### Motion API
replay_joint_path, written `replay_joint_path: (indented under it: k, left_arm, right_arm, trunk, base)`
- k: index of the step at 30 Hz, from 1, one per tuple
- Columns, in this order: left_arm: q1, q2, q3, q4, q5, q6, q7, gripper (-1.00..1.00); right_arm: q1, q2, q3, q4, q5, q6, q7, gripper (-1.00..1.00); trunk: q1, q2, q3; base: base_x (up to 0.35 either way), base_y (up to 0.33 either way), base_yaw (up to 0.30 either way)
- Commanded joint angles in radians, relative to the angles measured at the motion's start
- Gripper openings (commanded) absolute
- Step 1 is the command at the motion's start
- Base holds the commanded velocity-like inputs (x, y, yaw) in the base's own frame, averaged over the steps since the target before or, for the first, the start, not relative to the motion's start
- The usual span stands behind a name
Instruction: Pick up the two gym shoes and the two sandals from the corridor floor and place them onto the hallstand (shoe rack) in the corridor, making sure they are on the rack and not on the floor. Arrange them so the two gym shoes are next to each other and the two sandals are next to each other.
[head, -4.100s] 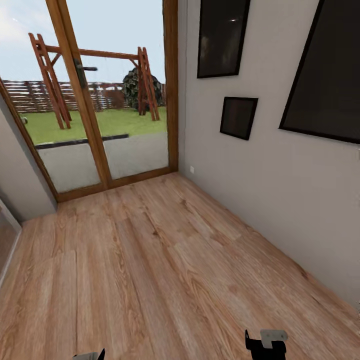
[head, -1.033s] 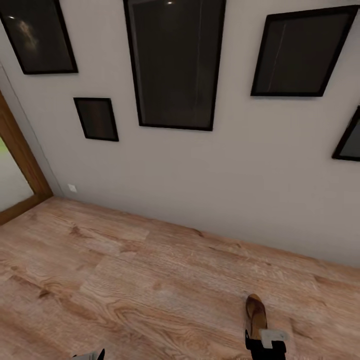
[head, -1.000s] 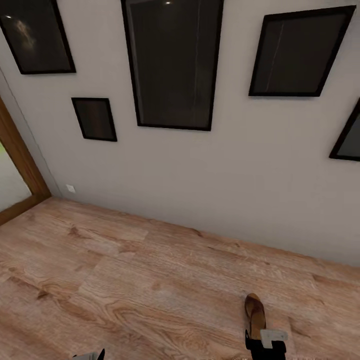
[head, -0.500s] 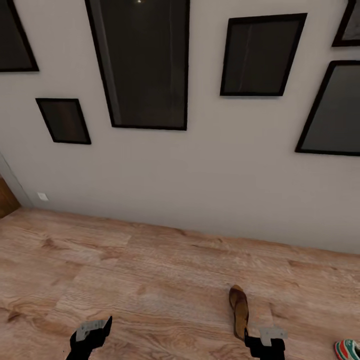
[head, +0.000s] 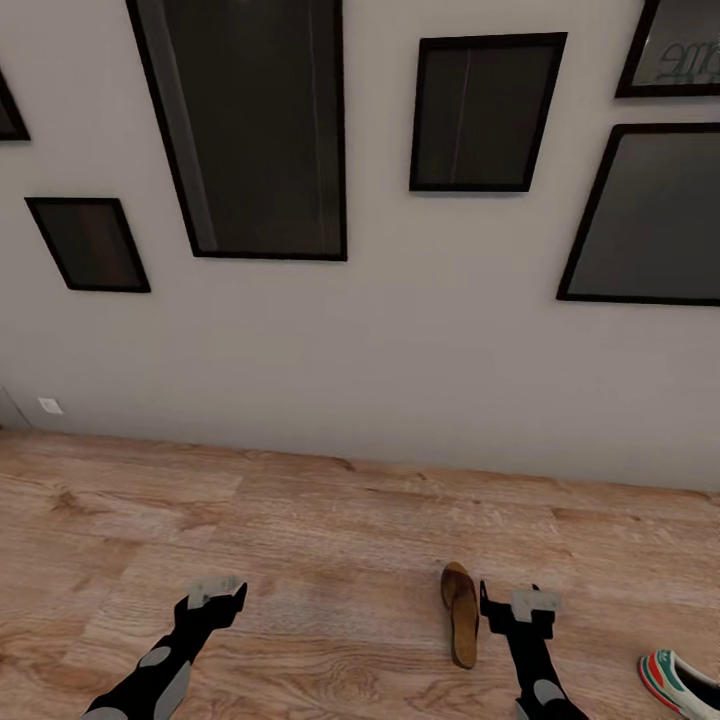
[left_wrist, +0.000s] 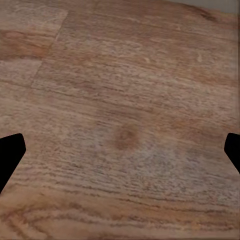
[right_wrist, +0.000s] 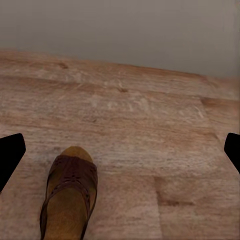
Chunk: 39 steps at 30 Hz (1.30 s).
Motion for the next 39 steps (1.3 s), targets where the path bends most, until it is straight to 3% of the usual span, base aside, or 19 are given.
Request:
replay_joint_path:
  k: [1,6,39]
  left_arm:
    - [-0.001,-0.001,0.008,0.001,-0.007,-0.002,-0.008,1.0]
    - [-0.001,-0.001,0.006,0.004,-0.024,0.0,-0.013,1.0]
    - [0.004,-0.002,0.008,0.006,-0.025,-0.005,-0.022,1.0]
  right_arm:
    - [-0.001,0.0,0.001,0.0,0.008,-0.001,-0.007,1.0]
    - [-0.001,0.005,0.002,-0.003,0.01,0.002,-0.007,1.0]
    - [0.0,-0.002,0.002,0.022,0.013,0.001,-0.006,1.0]
  trunk:
    - [0.0,0.0,-0.001]
    - [0.0,0.0,-0.001]
    - [0.0,0.0,-0.001]
  base:
    - [0.0,0.0,-0.02]
    - [0.0,0.0,-0.006]
    - [0.001,0.0,0.0]
